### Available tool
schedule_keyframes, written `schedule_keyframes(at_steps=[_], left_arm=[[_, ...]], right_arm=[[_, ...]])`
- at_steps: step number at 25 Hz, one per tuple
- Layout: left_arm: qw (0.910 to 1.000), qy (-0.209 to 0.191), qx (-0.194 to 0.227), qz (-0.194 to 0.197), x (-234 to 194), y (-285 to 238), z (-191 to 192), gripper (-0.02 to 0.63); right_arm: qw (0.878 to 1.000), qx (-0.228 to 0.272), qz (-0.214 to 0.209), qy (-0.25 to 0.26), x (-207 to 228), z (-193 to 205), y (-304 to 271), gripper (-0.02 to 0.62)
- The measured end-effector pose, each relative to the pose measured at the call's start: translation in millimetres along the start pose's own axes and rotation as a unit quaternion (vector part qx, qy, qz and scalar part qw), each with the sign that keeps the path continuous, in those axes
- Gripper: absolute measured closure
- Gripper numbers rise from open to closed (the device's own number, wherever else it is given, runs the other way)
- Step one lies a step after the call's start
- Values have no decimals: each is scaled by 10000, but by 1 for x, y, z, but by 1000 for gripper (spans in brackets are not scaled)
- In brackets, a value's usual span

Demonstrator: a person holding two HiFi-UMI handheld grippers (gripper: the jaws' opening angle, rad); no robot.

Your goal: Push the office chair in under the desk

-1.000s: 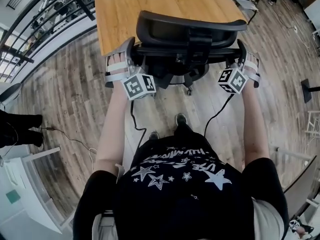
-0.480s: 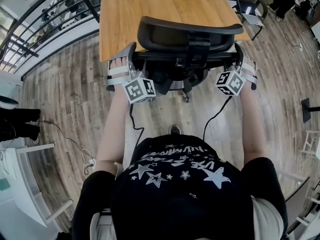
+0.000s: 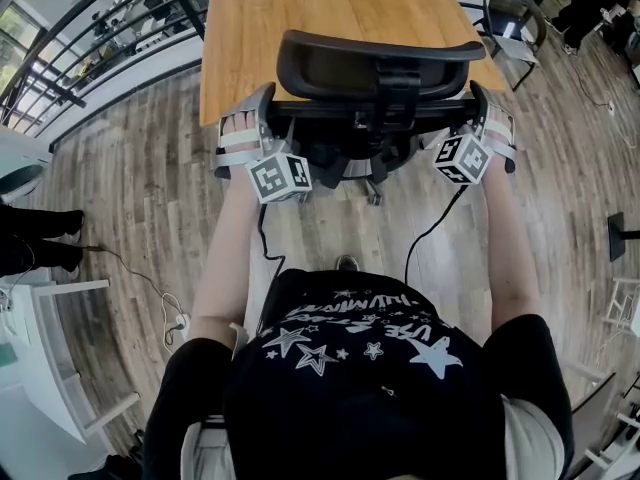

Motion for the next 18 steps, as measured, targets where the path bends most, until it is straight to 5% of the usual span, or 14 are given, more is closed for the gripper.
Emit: schedule_keyframes(at_steps=[18], left_arm=[[9987, -401, -243, 180, -12, -84, -28, 292]], right_arm=[[9997, 35, -226, 54, 42, 17, -88, 291]])
Point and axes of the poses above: the fingertips, and each gripper's own axes: y backward along the fingers, x to its right, z out of its underside, the point moved 4 cm from there along y, backward along the fingers, and after that the axes turned 3 degrees about -z, right-handed, at the moved point
